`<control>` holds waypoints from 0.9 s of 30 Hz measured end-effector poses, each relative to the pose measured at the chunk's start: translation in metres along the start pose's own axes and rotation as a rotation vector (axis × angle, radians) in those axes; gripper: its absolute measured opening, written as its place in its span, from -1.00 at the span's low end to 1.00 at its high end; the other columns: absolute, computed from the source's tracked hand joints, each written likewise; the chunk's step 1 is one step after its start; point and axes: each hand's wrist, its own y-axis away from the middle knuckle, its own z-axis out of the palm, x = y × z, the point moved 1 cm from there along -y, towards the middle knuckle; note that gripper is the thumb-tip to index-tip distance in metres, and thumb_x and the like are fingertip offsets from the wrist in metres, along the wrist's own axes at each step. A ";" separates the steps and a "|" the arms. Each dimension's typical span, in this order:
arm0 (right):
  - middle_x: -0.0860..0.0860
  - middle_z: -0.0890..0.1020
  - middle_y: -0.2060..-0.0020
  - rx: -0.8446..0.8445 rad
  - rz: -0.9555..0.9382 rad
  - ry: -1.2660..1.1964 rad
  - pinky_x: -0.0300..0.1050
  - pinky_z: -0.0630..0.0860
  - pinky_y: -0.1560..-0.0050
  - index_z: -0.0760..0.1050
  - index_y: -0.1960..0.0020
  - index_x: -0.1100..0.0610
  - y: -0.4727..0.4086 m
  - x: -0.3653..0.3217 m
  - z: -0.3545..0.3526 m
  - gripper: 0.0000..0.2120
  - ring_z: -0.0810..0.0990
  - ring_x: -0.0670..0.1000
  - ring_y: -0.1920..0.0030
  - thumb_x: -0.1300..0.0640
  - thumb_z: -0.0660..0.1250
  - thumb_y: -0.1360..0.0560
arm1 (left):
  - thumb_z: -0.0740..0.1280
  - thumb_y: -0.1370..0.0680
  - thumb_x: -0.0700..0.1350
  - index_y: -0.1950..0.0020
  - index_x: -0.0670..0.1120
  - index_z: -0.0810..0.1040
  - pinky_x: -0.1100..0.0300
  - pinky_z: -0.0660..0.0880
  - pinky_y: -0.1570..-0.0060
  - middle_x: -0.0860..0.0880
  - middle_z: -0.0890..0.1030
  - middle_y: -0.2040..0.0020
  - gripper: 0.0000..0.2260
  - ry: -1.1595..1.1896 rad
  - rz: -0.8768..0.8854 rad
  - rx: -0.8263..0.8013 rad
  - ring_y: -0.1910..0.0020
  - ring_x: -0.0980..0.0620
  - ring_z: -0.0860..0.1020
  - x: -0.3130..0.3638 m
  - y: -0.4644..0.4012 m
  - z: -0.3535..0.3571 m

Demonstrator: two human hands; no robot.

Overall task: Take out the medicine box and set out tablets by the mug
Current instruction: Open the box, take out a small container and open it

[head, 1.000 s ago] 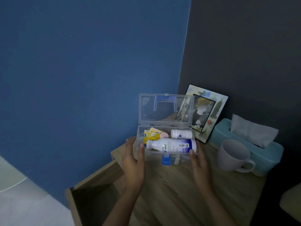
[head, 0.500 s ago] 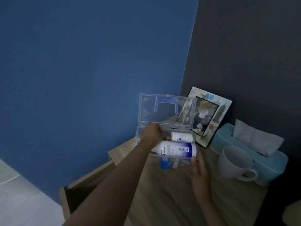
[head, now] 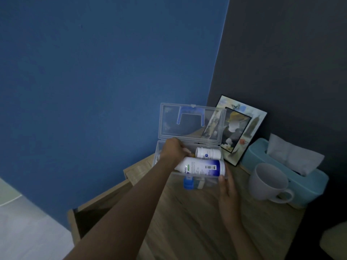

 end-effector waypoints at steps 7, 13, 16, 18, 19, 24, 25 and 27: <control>-0.26 0.55 -0.16 -0.033 0.020 -0.037 -0.52 0.50 0.08 0.25 -0.48 -0.09 0.000 -0.002 -0.004 -0.59 0.56 -0.39 -0.09 0.04 0.10 -0.64 | 0.48 -0.43 -0.14 -0.01 -0.13 0.65 0.20 0.56 0.11 0.03 0.63 0.15 -0.82 0.358 0.117 0.301 0.20 0.11 0.60 0.006 0.044 -0.021; -0.21 0.47 -0.28 -0.036 0.083 -0.095 -0.57 0.45 0.06 0.19 -0.53 0.00 0.001 -0.014 -0.005 -0.54 0.51 -0.44 -0.13 0.07 0.12 -0.64 | 0.41 -0.50 -0.20 -0.19 -0.19 0.61 0.16 0.63 0.11 -0.18 0.66 -0.01 -0.73 0.799 0.090 0.099 0.14 -0.03 0.63 0.006 0.124 -0.009; -0.25 0.33 -0.33 0.068 0.085 -0.038 -0.71 0.28 0.02 0.15 -0.54 0.00 0.022 -0.032 -0.008 -0.49 0.33 -0.46 -0.23 0.01 0.16 -0.62 | 0.37 -0.52 -0.24 -0.19 -0.22 0.60 0.31 0.60 0.22 -0.13 0.67 0.03 -0.75 0.913 0.043 0.030 0.16 0.01 0.63 0.002 0.159 0.005; -0.31 0.40 -0.30 0.104 0.029 -0.048 -0.71 0.28 -0.03 0.34 -0.43 -0.08 0.045 -0.042 -0.011 -0.61 0.37 -0.52 -0.21 0.03 0.20 -0.61 | 0.34 -0.53 -0.26 -0.17 -0.23 0.60 0.34 0.58 0.23 -0.07 0.68 0.10 -0.78 0.958 0.038 -0.019 0.19 0.08 0.63 -0.002 0.177 0.014; -0.30 0.50 -0.24 0.080 0.046 -0.105 -0.64 0.34 -0.06 0.45 -0.31 -0.13 0.058 -0.045 -0.011 -0.70 0.45 -0.48 -0.18 0.04 0.22 -0.60 | 0.33 -0.54 -0.26 -0.17 -0.24 0.60 0.35 0.57 0.22 -0.03 0.68 0.13 -0.79 0.957 0.040 -0.043 0.21 0.13 0.64 -0.004 0.185 0.019; 0.08 0.74 0.04 -0.057 0.211 -0.271 -0.14 0.57 -0.07 0.67 -0.07 0.15 0.114 -0.046 -0.006 -0.74 0.69 0.03 -0.05 0.10 0.23 -0.60 | 0.31 -0.56 -0.22 -0.13 -0.14 0.63 0.36 0.55 0.15 0.00 0.70 0.09 -0.81 0.899 0.065 -0.058 0.16 0.23 0.64 -0.016 0.215 0.042; 0.10 0.74 0.03 -0.056 0.225 -0.284 -0.13 0.57 -0.08 0.66 -0.09 0.19 0.120 -0.045 -0.007 -0.74 0.69 0.05 -0.05 0.11 0.23 -0.60 | 0.32 -0.56 -0.22 -0.12 -0.14 0.64 0.36 0.55 0.14 -0.01 0.71 0.10 -0.82 0.901 0.058 -0.056 0.16 0.21 0.65 -0.018 0.219 0.046; 0.13 0.72 0.00 -0.034 0.242 -0.298 -0.17 0.57 -0.06 0.64 -0.13 0.23 0.127 -0.045 -0.008 -0.74 0.68 0.03 -0.05 0.15 0.24 -0.60 | 0.32 -0.56 -0.23 -0.13 -0.19 0.64 0.37 0.55 0.16 -0.04 0.70 0.12 -0.81 0.908 0.035 -0.063 0.19 0.20 0.64 -0.023 0.226 0.053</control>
